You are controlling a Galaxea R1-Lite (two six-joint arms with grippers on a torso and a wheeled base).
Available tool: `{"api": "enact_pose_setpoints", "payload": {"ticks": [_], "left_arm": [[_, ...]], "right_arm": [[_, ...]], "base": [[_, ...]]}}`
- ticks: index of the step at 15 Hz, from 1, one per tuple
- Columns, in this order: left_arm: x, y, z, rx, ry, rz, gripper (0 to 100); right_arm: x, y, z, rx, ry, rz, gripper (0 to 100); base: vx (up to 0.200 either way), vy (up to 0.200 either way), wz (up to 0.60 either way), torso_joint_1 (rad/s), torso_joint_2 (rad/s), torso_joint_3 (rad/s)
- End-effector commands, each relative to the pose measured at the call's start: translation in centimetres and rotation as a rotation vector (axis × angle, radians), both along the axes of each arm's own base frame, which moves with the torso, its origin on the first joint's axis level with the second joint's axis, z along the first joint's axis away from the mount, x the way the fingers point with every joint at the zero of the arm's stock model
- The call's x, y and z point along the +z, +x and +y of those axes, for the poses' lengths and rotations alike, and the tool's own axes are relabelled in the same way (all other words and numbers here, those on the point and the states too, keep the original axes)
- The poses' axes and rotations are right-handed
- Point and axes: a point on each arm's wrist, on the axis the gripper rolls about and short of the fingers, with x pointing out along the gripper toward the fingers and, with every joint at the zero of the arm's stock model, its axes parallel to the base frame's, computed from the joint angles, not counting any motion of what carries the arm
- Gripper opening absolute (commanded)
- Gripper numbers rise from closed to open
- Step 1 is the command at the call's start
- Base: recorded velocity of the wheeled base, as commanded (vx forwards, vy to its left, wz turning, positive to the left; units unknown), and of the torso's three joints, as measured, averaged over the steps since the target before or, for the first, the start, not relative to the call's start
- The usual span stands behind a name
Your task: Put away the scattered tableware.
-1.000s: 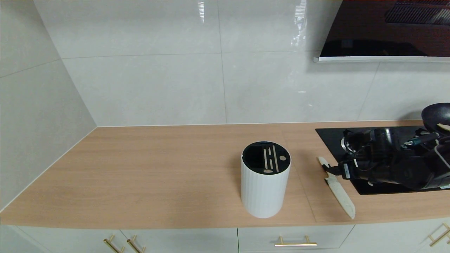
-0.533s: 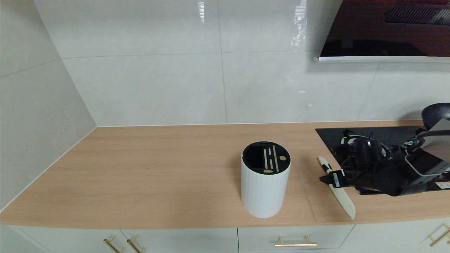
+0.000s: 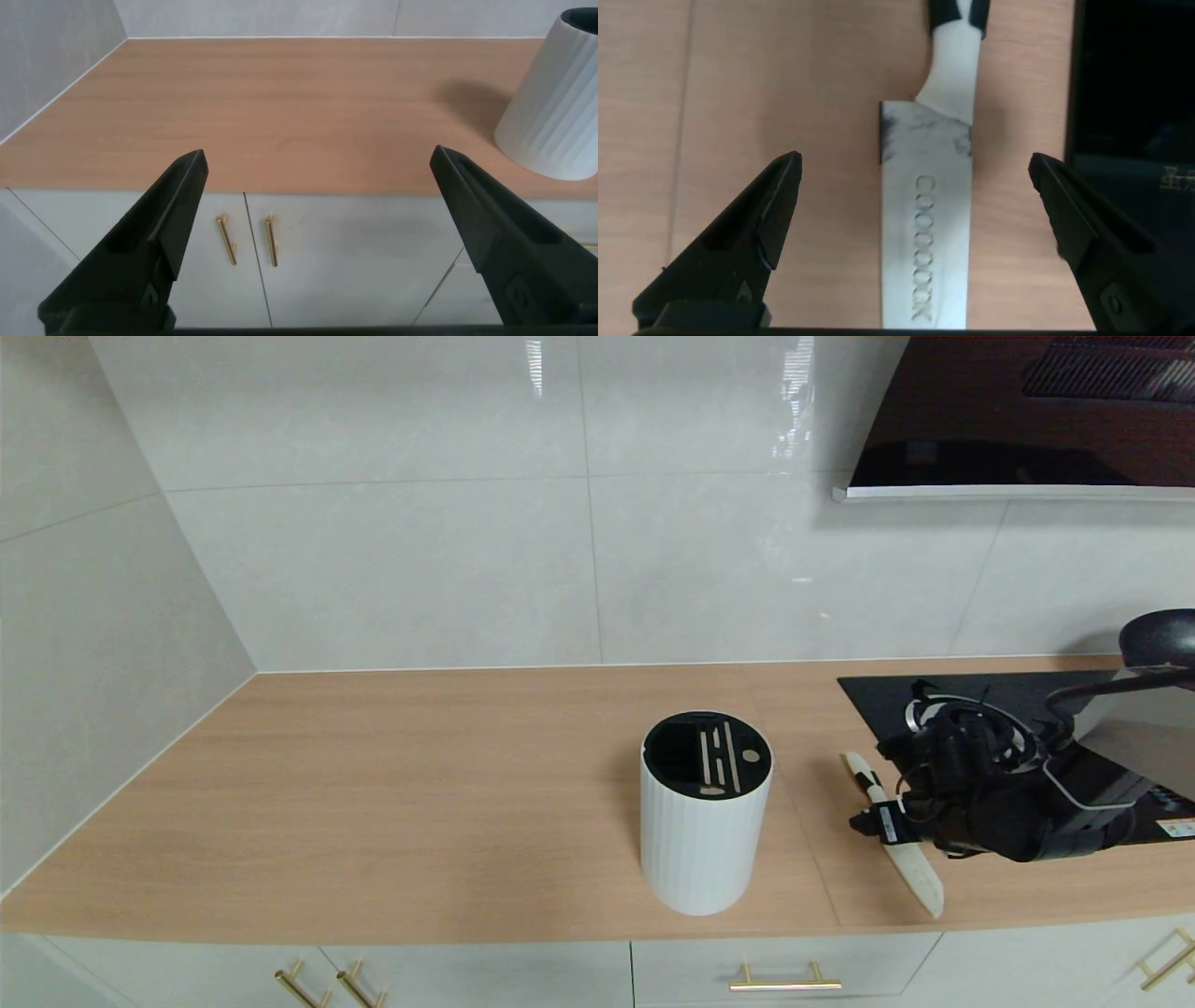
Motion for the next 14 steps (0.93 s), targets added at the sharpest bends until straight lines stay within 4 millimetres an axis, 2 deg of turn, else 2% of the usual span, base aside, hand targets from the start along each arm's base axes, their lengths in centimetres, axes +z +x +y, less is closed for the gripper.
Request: {"api": "enact_pose_setpoints", "payload": {"ticks": [1, 14], "left_arm": [[0.0, 0.0, 0.0, 0.001, 0.000, 0.002, 100], [0.0, 0.0, 0.0, 0.001, 0.000, 0.000, 100]], "right_arm": [[-0.4, 0.3, -0.1, -0.004, 0.000, 0.003, 100], [-1.5, 1.0, -0.3, 0.017, 0.041, 0.014, 100]], "base": [[0.000, 0.000, 0.00, 0.000, 0.00, 0.000], [0.000, 0.000, 0.00, 0.000, 0.00, 0.000]]}}
